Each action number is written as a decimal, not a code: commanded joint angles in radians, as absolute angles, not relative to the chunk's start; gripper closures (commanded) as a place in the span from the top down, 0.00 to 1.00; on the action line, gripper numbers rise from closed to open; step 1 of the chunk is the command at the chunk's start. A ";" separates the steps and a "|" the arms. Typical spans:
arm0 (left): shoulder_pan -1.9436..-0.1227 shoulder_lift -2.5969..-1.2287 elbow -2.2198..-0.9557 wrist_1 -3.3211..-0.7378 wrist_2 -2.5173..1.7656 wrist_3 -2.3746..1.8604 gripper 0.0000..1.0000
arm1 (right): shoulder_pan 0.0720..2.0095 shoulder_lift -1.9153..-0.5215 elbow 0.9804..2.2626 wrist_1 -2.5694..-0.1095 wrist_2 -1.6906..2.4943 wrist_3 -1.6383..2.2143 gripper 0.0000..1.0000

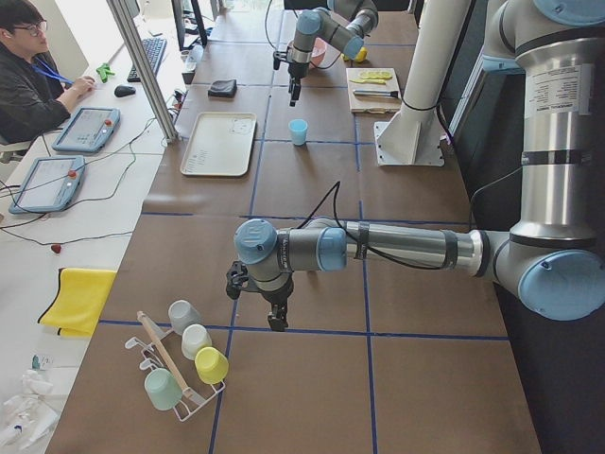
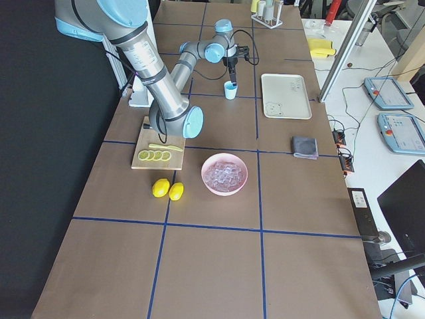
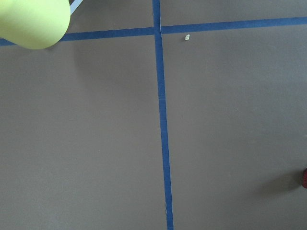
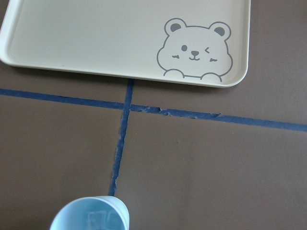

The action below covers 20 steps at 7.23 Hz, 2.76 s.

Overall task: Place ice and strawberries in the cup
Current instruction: 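Move the right gripper back over the pink bowl of ice, then lower the right gripper into the bowl and grasp a third ice cube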

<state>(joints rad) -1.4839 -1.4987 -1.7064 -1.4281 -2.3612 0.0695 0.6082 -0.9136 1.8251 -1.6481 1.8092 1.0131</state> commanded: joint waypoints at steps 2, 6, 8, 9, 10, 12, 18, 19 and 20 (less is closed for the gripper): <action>-1.483 -1.500 -1.706 -1.428 -2.361 0.071 1.00 | 0.842 -1.145 1.960 -1.641 2.063 0.653 1.00; -1.483 -1.503 -1.707 -1.428 -2.362 0.071 1.00 | 1.076 -1.414 1.954 -1.602 2.206 0.139 1.00; -1.483 -1.505 -1.707 -1.428 -2.361 0.071 1.00 | 1.138 -1.530 1.953 -1.527 2.275 0.106 1.00; -1.483 -1.505 -1.707 -1.428 -2.361 0.071 1.00 | 1.138 -1.578 1.941 -1.466 2.275 0.107 1.00; -1.483 -1.505 -1.707 -1.428 -2.361 0.071 1.00 | 1.138 -1.604 1.936 -1.451 2.275 0.109 1.00; -1.483 -1.505 -1.709 -1.428 -2.362 0.069 1.00 | 1.138 -1.620 1.921 -1.451 2.273 0.115 1.00; -1.471 -1.505 -1.710 -1.428 -2.362 0.069 1.00 | 1.108 -1.601 1.847 -1.401 2.244 0.161 1.00; -1.468 -1.505 -1.709 -1.428 -2.362 0.069 1.00 | 1.092 -1.601 1.794 -1.300 2.241 0.222 1.00; -1.468 -1.505 -1.710 -1.428 -2.362 0.069 1.00 | 1.082 -1.603 1.769 -1.237 2.241 0.263 1.00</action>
